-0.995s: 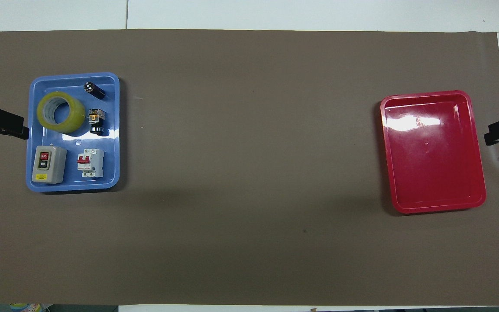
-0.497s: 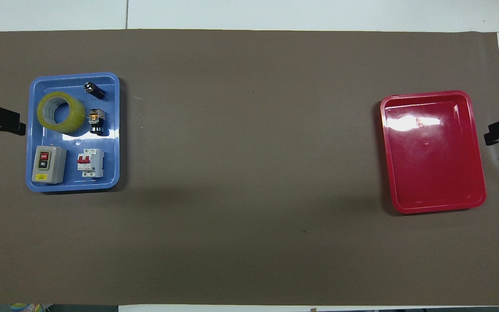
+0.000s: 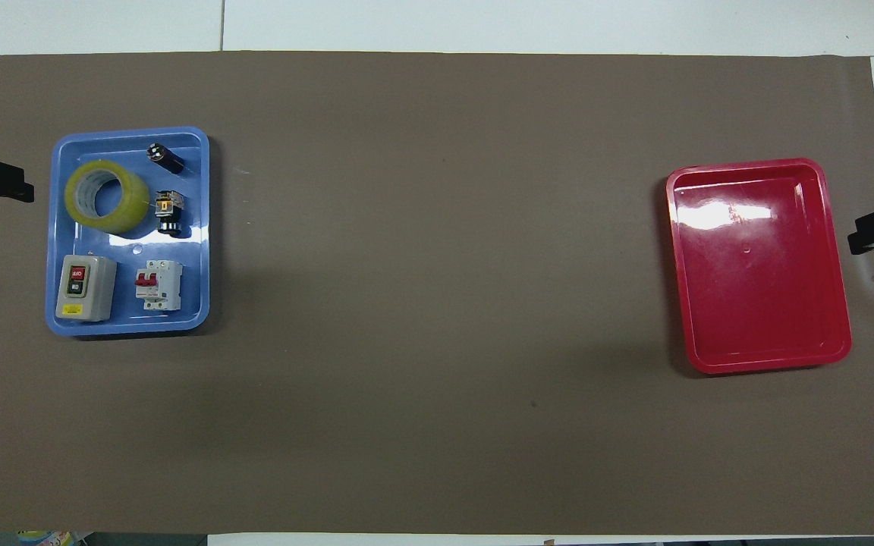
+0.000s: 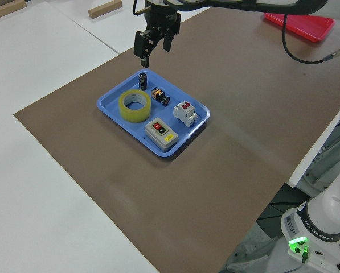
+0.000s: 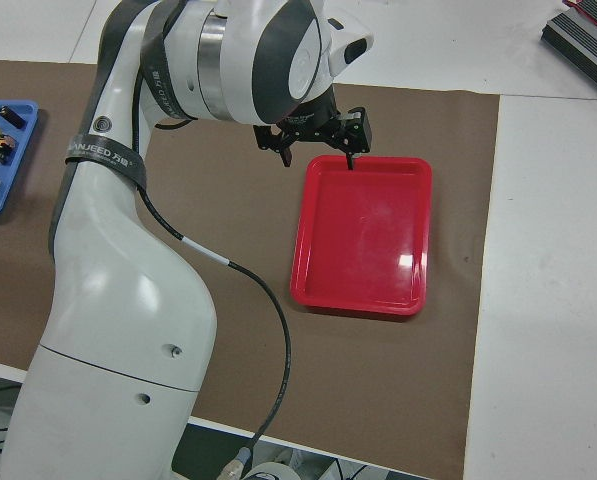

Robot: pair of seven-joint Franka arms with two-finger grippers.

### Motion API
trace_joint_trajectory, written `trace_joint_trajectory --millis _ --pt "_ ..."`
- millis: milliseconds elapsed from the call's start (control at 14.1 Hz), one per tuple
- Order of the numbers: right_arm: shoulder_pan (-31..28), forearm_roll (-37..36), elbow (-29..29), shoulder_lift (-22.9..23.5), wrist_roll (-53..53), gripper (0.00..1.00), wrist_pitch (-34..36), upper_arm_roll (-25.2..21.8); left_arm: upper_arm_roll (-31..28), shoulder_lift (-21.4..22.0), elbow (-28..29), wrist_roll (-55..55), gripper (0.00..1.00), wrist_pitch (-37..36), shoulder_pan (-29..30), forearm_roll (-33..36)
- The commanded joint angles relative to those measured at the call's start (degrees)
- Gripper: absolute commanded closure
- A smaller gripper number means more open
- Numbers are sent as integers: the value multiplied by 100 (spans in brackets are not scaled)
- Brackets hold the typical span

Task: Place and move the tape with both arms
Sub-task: 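Reach the left gripper to the yellow tape roll in the blue tray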

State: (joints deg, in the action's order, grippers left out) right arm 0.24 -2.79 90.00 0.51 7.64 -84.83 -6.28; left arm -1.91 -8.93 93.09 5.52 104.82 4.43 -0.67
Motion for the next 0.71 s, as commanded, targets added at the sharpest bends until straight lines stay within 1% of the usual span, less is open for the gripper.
trace_joint_trajectory --millis 0,71,142,213,284,497,640 --pt "-50 24 79 -86 177 0 2 31 16 -502 -19 72 0 582 84 -21" --pt "-50 24 79 -95 177 0 2 31 16 -635 33 72 2 749 102 -21" --pt "-50 24 79 -87 177 0 2 31 16 -688 242 72 4 1020 172 -21" --pt "-50 24 79 -95 177 0 2 31 16 -689 567 55 4 1484 233 -21" --pt "-50 24 79 -87 177 0 2 31 16 -697 744 46 3 1750 242 -21" --pt "-41 24 79 -95 177 0 2 31 16 -908 869 46 4 2077 321 -21" --pt "-41 24 88 -95 177 0 2 31 16 -1153 869 28 4 2235 287 -21"
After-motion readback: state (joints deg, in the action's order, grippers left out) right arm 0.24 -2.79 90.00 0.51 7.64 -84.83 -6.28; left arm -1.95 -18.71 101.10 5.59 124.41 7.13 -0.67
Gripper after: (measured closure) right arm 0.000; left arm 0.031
